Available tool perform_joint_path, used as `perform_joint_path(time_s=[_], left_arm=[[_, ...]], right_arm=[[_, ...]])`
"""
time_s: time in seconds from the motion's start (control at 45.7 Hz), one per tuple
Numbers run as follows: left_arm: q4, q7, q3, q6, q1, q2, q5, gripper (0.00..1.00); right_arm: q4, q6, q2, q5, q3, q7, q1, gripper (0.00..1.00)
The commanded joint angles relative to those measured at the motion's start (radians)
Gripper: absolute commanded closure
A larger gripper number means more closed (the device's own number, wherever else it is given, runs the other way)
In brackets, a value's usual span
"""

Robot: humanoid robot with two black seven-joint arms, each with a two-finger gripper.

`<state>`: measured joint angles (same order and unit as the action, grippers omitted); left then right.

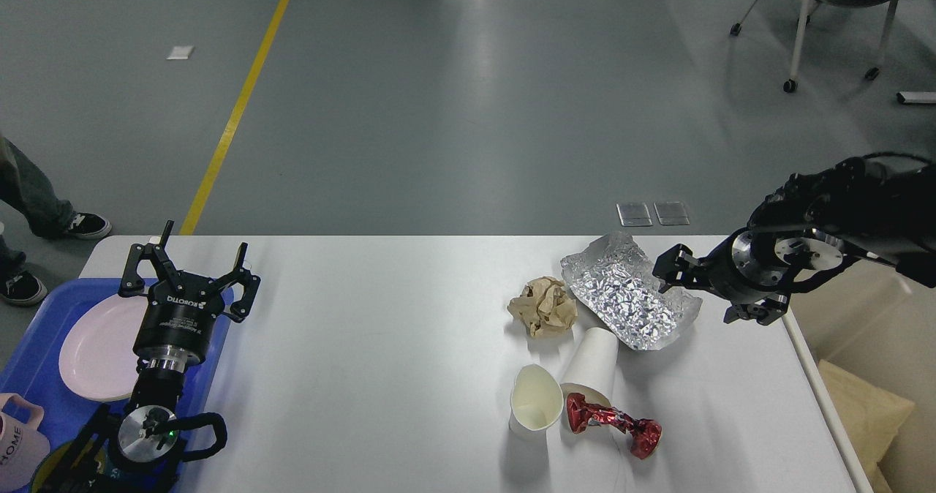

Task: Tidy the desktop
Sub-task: 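Lower the right gripper onto the edge of the foil wrapper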

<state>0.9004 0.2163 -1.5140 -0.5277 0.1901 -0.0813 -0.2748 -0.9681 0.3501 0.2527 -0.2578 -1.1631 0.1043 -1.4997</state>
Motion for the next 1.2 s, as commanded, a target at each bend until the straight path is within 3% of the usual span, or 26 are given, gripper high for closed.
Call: perform_joint_path(time_s=[0.0, 0.372, 0.569, 0.657, 0.744, 0.854, 1.029, 1.182], left_arm=[[0.000, 0.000, 0.000, 0.000, 0.000, 0.000, 0.000, 0.04], [0.000, 0.000, 0.000, 0.000, 0.000, 0.000, 0.000, 0.04], [0.000, 0.000, 0.000, 0.000, 0.000, 0.000, 0.000, 0.04], [0.000, 0.000, 0.000, 0.000, 0.000, 0.000, 0.000, 0.04], [0.000, 0.000, 0.000, 0.000, 0.000, 0.000, 0.000, 0.04], [0.000, 0.000, 0.000, 0.000, 0.000, 0.000, 0.000, 0.04], [0.000, 0.000, 0.000, 0.000, 0.000, 0.000, 0.000, 0.04], [0.000, 0.000, 0.000, 0.000, 0.000, 0.000, 0.000, 0.04]], right_arm=[[0.115, 0.000, -0.016, -0.024, 0.036, 0.002, 0.110, 0.00], [0.315, 0.000, -0.053, -0.055, 0.178, 0.002, 0.315, 0.00], [0.354, -0.023, -0.075, -0.077, 0.194, 0.002, 0.358, 0.11], [0.354, -0.054, -0.076, -0.077, 0.194, 0.002, 0.368, 0.21], [0.356, -0.077, -0.078, -0.078, 0.194, 0.003, 0.374, 0.23], [0.356, -0.089, -0.076, -0.078, 0.213, 0.009, 0.375, 0.43], [0.354, -0.091, -0.076, -0.077, 0.223, 0.020, 0.392, 0.98], [0.356, -0.114, -0.076, -0.078, 0.223, 0.023, 0.392, 1.00]])
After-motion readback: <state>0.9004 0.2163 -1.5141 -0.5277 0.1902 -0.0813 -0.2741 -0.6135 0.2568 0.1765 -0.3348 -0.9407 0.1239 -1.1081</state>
